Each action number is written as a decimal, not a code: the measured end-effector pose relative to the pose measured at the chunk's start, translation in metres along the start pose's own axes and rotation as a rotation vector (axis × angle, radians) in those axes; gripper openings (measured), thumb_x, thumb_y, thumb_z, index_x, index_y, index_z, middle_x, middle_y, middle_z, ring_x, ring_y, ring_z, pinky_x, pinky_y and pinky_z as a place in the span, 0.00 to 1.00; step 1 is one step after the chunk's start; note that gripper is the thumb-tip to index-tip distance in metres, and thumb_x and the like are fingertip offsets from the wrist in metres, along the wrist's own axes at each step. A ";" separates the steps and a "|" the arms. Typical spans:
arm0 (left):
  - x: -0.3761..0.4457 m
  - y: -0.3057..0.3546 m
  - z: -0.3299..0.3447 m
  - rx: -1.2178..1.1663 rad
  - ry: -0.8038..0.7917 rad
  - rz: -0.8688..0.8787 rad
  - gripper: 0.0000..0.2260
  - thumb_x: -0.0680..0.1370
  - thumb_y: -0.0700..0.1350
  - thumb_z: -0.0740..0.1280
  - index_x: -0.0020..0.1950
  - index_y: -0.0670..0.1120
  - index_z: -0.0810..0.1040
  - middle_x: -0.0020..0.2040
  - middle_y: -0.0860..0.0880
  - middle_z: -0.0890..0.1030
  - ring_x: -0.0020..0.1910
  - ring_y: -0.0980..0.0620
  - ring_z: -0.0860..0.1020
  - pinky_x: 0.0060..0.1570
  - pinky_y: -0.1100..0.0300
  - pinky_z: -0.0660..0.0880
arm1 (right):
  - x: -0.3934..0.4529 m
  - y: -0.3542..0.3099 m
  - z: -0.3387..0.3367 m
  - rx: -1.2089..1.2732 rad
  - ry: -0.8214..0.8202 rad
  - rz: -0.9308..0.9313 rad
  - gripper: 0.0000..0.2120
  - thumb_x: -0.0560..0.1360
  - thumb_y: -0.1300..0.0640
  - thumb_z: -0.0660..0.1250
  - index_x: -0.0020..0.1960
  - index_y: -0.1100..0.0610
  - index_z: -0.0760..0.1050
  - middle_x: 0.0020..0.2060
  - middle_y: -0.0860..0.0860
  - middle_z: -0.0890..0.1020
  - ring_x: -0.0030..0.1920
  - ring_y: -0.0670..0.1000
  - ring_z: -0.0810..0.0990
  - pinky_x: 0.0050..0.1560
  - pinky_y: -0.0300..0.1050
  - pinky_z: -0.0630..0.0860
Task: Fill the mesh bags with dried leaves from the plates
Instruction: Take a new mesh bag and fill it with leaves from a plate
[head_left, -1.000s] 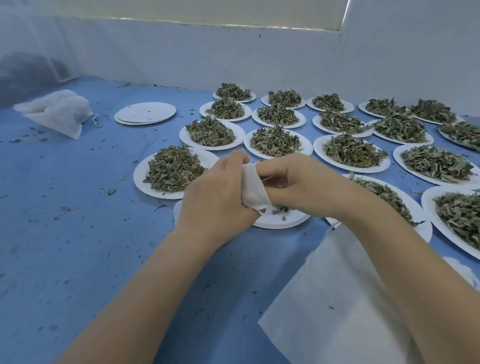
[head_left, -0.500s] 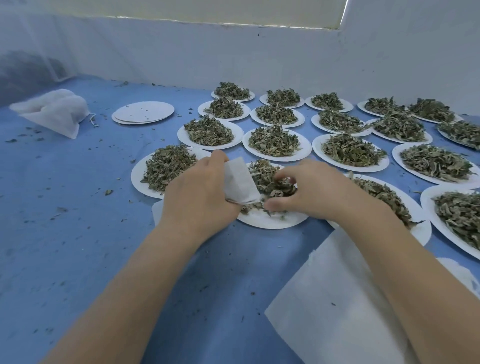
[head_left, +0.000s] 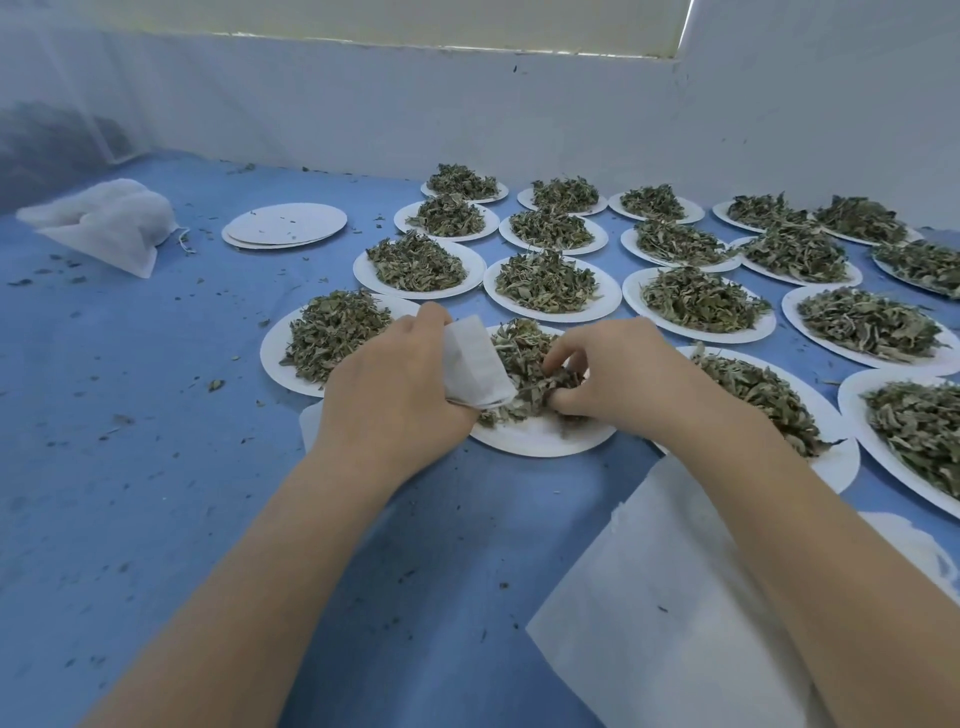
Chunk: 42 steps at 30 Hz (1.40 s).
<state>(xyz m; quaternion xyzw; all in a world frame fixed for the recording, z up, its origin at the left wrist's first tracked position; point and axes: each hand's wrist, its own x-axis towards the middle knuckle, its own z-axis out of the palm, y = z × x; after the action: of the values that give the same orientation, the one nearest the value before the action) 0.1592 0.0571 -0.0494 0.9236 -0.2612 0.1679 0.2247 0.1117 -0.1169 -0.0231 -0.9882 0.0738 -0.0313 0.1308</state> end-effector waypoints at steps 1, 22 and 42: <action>0.000 0.000 0.000 0.002 -0.002 0.000 0.20 0.69 0.49 0.70 0.58 0.48 0.68 0.49 0.50 0.76 0.45 0.46 0.73 0.35 0.57 0.64 | 0.000 0.001 -0.003 0.016 0.031 0.000 0.12 0.72 0.54 0.70 0.55 0.47 0.80 0.45 0.45 0.80 0.44 0.44 0.73 0.43 0.35 0.70; -0.001 0.004 0.004 0.000 0.008 0.027 0.21 0.67 0.52 0.71 0.55 0.48 0.68 0.43 0.52 0.73 0.38 0.48 0.70 0.32 0.57 0.61 | -0.014 -0.022 -0.023 0.179 0.100 -0.292 0.17 0.71 0.60 0.71 0.55 0.43 0.80 0.45 0.47 0.83 0.44 0.45 0.80 0.51 0.37 0.72; -0.004 0.015 0.011 -0.074 0.093 0.021 0.19 0.69 0.52 0.71 0.54 0.47 0.70 0.44 0.50 0.76 0.39 0.47 0.72 0.33 0.57 0.63 | -0.009 -0.017 -0.011 0.675 -0.031 -0.240 0.22 0.71 0.71 0.58 0.55 0.49 0.80 0.48 0.44 0.84 0.49 0.40 0.81 0.51 0.38 0.77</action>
<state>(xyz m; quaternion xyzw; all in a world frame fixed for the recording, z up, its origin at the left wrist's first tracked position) 0.1495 0.0414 -0.0551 0.9032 -0.2660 0.2033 0.2687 0.1042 -0.1026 -0.0084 -0.8913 -0.0592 -0.0541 0.4462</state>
